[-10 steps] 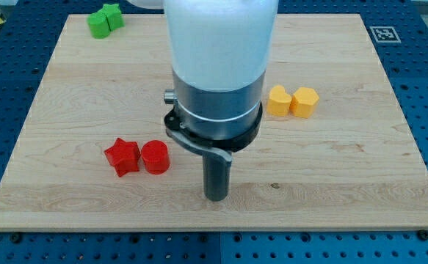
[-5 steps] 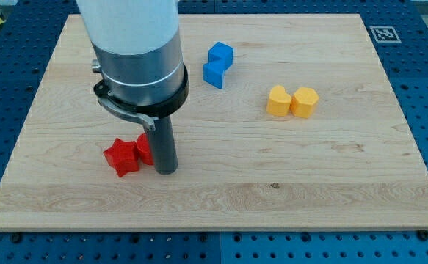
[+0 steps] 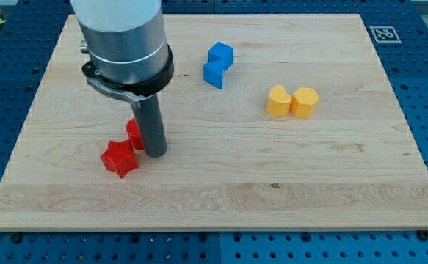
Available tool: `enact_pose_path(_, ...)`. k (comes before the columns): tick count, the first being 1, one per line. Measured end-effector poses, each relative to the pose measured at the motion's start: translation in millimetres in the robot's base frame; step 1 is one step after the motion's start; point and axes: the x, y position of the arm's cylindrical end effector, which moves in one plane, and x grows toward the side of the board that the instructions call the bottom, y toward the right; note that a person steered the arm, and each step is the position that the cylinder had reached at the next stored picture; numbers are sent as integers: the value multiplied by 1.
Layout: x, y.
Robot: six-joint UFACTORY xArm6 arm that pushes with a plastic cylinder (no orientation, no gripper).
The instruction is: Push red circle slightly up
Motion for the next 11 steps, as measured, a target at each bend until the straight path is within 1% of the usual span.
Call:
enact_pose_path(4, -1, -1)
enact_pose_path(5, -1, -9)
enact_pose_path(7, -16, -12)
enact_pose_path(8, -16, -43)
enact_pose_path(10, -20, -62)
enact_pose_path(11, -45, -68)
